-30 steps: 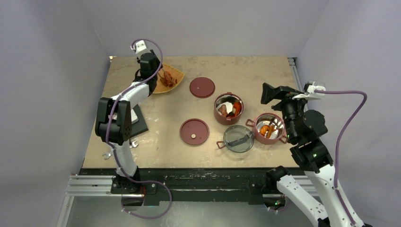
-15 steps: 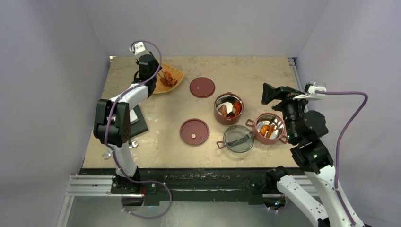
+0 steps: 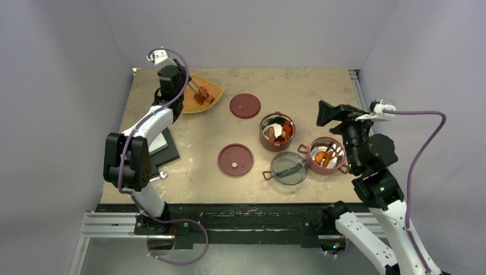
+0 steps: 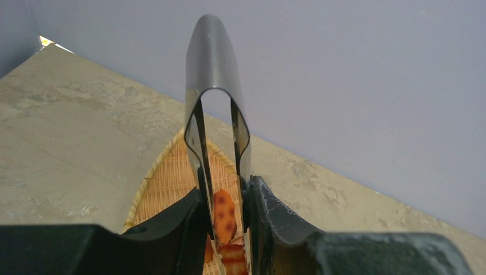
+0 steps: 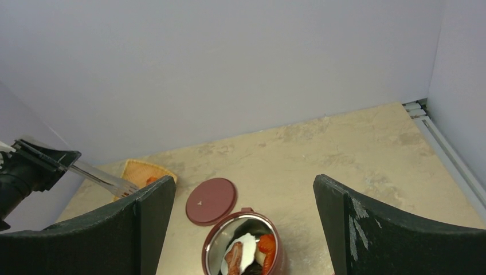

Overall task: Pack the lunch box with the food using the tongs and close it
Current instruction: Pick up the fake food from the plate, then place the fake food in the packing box.

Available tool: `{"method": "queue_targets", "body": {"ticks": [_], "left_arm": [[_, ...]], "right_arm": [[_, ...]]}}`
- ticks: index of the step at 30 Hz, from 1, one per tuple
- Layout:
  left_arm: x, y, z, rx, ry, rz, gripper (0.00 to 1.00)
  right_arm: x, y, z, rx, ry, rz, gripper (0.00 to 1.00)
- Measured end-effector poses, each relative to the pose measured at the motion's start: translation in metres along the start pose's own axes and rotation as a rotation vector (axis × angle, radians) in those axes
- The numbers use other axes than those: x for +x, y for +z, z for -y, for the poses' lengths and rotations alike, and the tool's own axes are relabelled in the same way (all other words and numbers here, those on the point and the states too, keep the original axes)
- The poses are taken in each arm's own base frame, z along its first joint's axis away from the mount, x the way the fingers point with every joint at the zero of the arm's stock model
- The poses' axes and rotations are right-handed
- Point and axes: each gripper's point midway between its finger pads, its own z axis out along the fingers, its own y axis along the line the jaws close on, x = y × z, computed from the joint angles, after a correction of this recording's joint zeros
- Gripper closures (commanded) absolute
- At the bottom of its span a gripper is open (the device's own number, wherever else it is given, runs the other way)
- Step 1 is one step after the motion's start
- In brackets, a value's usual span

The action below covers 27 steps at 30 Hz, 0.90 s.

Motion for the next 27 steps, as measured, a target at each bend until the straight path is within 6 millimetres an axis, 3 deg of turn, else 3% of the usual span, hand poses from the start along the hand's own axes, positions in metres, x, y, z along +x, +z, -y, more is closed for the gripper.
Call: {"method": "queue_targets", "body": {"ticks": [6, 10, 13, 18, 23, 27], "left_arm": [[-0.007, -0.021, 0.01, 0.066, -0.053, -0.011, 0.83], [-0.019, -0.045, 0.031, 0.14, -0.101, -0.006, 0.83], [-0.027, -0.071, 0.066, 0.233, -0.135, -0.005, 0.83], [-0.026, -0.132, 0.145, 0.449, -0.21, -0.04, 0.83], [-0.005, -0.184, 0.198, 0.599, -0.265, -0.109, 0.83], [0.021, -0.223, 0.229, 0.681, -0.296, -0.173, 0.83]], "right_arm": [[0.0, 0.0, 0.0, 0.0, -0.001, 0.0, 0.06], [-0.002, 0.0, 0.0, 0.0, -0.001, 0.008, 0.06], [-0.005, 0.001, 0.0, 0.003, -0.003, 0.02, 0.06], [-0.008, 0.001, 0.003, 0.018, -0.012, 0.035, 0.06], [-0.01, 0.0, 0.005, 0.027, -0.024, 0.043, 0.06], [-0.013, -0.001, 0.008, 0.039, -0.03, 0.053, 0.06]]}}
